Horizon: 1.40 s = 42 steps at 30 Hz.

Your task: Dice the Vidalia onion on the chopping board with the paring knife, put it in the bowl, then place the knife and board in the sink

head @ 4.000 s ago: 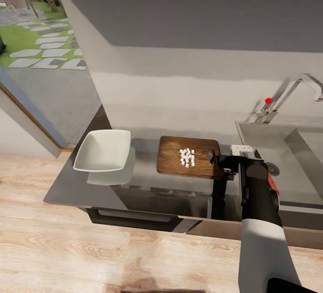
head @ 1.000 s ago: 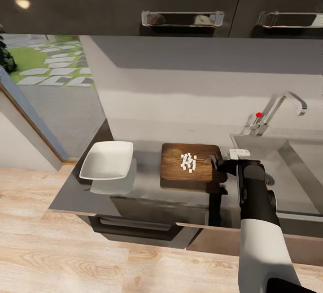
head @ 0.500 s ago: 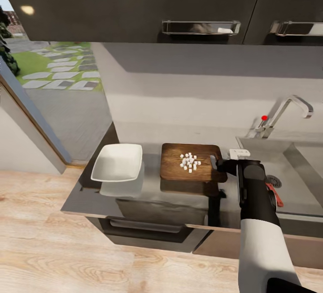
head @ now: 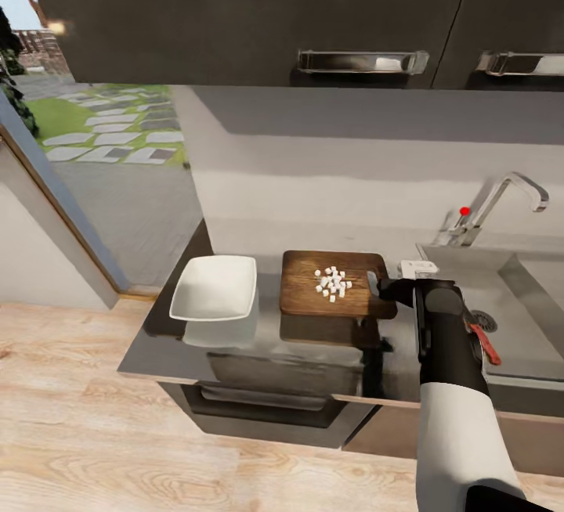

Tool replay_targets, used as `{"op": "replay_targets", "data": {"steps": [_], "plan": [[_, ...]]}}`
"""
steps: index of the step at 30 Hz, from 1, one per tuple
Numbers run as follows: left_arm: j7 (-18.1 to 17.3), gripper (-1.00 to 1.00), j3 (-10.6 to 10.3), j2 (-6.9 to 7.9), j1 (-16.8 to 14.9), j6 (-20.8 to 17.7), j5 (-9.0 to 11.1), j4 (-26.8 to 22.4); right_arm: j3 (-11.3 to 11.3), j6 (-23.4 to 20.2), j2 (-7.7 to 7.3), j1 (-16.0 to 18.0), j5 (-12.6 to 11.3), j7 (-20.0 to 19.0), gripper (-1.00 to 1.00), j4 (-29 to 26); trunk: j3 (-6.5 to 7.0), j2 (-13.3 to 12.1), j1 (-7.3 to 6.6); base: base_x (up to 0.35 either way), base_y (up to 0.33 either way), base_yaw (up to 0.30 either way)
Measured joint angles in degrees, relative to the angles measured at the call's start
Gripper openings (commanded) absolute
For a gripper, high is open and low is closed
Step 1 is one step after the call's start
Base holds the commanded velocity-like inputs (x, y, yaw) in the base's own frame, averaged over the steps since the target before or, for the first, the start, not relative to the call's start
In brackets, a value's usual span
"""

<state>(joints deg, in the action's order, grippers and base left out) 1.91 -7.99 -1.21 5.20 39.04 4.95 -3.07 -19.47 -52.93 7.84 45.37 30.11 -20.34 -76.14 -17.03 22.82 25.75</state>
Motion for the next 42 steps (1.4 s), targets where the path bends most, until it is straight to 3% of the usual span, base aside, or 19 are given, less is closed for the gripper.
{"op": "replay_targets", "data": {"steps": [16,42], "plan": [[0.0,1.00,0.0,0.01,0.0,0.0,0.0,0.0,0.1,0.0,0.01,0.0,0.1,0.0,-1.00,0.0,1.45,0.0,0.00,0.007,0.076,0.000],[0.0,1.00,0.0,0.02,0.0,0.0,0.0,0.0,0.1,0.0,0.01,0.0,-0.2,0.0,-1.00,0.0,3.81,0.0,0.00,0.072,0.188,0.000]]}}
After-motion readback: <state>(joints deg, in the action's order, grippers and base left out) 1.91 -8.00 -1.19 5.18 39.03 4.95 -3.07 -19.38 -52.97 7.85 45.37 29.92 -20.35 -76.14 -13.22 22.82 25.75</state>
